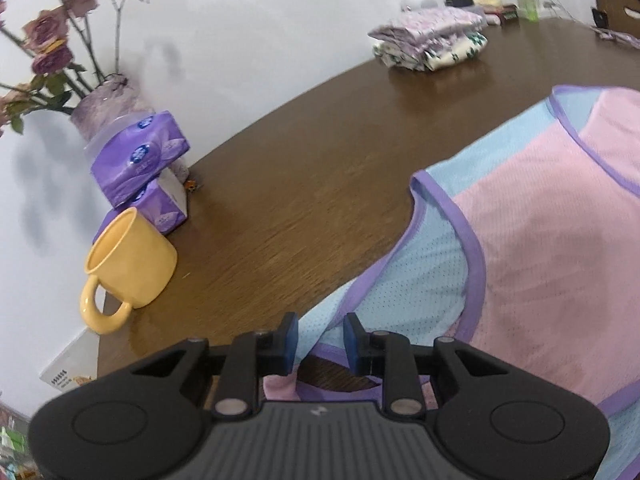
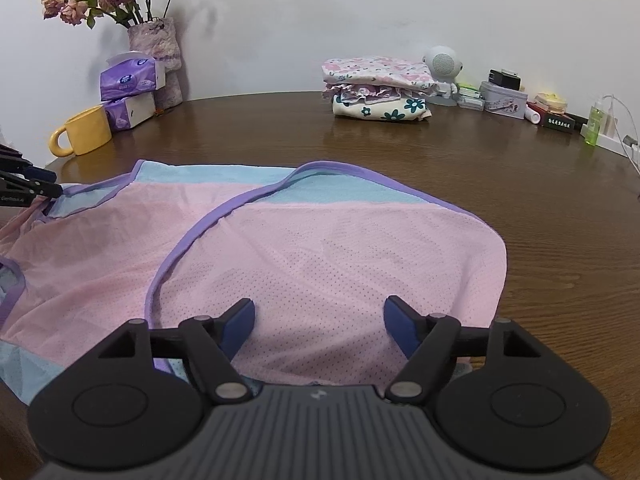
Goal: Fold clothes
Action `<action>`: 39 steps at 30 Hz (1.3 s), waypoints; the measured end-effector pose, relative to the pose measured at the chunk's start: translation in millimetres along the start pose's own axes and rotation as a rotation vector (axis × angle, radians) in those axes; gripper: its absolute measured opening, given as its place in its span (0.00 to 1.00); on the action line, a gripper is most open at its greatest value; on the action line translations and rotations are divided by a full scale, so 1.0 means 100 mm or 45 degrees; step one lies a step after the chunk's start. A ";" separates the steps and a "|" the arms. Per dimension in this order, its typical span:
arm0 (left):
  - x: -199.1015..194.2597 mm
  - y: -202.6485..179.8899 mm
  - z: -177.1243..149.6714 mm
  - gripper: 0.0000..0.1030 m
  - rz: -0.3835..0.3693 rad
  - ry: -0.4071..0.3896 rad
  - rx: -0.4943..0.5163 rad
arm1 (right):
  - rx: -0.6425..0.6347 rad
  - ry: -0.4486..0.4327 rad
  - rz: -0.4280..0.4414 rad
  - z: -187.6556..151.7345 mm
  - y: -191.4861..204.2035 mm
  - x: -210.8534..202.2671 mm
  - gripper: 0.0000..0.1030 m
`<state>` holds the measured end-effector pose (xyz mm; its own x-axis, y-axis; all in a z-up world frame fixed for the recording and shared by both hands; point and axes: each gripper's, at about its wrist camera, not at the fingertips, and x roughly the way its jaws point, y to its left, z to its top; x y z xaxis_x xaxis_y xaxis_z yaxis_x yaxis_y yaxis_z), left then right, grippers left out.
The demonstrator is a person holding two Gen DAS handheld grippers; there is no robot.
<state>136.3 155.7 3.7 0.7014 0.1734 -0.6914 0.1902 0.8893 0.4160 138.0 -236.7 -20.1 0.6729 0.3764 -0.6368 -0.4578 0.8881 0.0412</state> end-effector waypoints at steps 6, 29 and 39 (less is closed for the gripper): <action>0.08 0.30 0.03 0.00 -0.152 0.022 -0.205 | -0.012 0.001 -0.011 0.00 0.03 0.01 0.71; 0.02 0.15 -0.05 0.01 -0.043 0.007 -0.043 | -0.016 0.000 -0.018 0.00 0.05 0.00 0.73; 0.27 1.02 -0.14 0.00 -0.373 0.040 -0.678 | -0.021 -0.003 -0.011 0.00 0.04 0.00 0.73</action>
<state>164.6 256.9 19.0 0.6495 -0.1055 -0.7530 -0.0031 0.9900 -0.1414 136.4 -232.8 -20.0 0.6782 0.3693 -0.6354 -0.4615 0.8869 0.0229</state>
